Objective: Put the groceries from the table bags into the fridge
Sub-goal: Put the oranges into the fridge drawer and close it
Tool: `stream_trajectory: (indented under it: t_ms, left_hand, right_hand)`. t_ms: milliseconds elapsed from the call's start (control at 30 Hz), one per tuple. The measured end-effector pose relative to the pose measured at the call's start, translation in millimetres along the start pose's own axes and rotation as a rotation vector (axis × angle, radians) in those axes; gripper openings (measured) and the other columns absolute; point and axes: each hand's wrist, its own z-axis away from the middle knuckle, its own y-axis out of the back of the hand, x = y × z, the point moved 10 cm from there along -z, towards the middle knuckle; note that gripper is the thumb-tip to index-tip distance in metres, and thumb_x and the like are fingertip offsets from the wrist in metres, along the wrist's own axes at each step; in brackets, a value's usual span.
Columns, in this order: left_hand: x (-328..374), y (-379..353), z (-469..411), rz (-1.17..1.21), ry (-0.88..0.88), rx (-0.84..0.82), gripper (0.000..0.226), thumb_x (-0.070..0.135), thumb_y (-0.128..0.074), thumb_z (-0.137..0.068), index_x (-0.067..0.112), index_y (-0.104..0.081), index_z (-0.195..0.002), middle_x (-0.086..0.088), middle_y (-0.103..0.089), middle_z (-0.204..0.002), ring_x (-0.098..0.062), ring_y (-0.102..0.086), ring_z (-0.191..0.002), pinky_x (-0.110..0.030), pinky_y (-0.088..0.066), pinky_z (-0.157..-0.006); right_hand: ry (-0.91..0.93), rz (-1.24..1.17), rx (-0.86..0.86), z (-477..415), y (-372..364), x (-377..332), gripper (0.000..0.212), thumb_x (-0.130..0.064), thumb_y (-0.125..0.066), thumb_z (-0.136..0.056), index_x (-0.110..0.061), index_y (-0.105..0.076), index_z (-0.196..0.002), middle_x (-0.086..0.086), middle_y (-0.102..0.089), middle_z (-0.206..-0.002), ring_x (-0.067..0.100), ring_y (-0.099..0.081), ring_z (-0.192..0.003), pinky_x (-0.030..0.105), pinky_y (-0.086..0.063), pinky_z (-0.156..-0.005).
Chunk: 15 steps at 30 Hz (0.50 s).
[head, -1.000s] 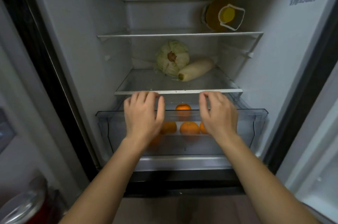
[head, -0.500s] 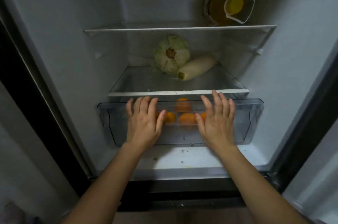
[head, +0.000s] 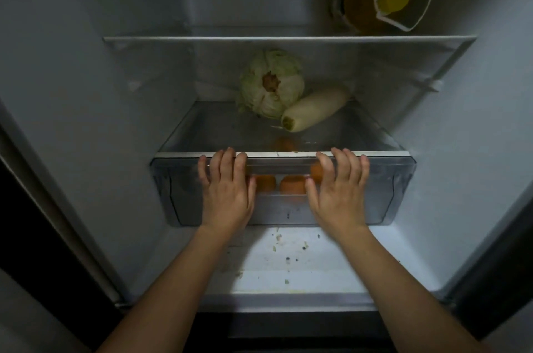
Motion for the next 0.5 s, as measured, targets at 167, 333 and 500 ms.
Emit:
stream_trajectory:
  t_ms: [167, 333, 500]
  left_hand:
    - [-0.4, 0.1, -1.1, 0.014, 0.015, 0.006, 0.048, 0.037, -0.050, -0.090, 0.011, -0.049, -0.131, -0.018, -0.051, -0.135, -0.034, -0.038, -0.131, -0.054, -0.007, -0.119]
    - [2.8, 6.9, 2.0, -0.015, 0.001, -0.057, 0.050, 0.036, -0.051, -0.091, 0.010, -0.048, -0.134, -0.018, -0.050, -0.137, -0.035, -0.038, -0.133, -0.056, -0.011, -0.119]
    - [6.6, 29.8, 11.5, 0.007, 0.001, -0.104, 0.055, 0.039, -0.043, -0.097, 0.010, -0.043, -0.144, -0.016, -0.043, -0.149, -0.033, -0.033, -0.142, -0.052, -0.011, -0.123]
  right_hand:
    - [0.002, 0.002, -0.010, -0.6, -0.4, 0.7, 0.056, -0.042, -0.058, -0.090, -0.016, -0.037, -0.135, 0.018, -0.039, -0.138, 0.038, -0.039, -0.130, 0.055, -0.016, -0.120]
    - [-0.021, -0.018, -0.065, 2.1, 7.7, -2.9, 0.053, -0.039, -0.058, -0.093, -0.014, -0.039, -0.137, 0.020, -0.043, -0.141, 0.039, -0.037, -0.136, 0.056, -0.017, -0.121]
    - [-0.027, -0.073, -0.191, 7.0, 14.4, -0.6, 0.065, -0.038, -0.054, -0.097, -0.016, -0.030, -0.152, 0.019, -0.031, -0.159, 0.037, -0.020, -0.151, 0.053, -0.009, -0.124]
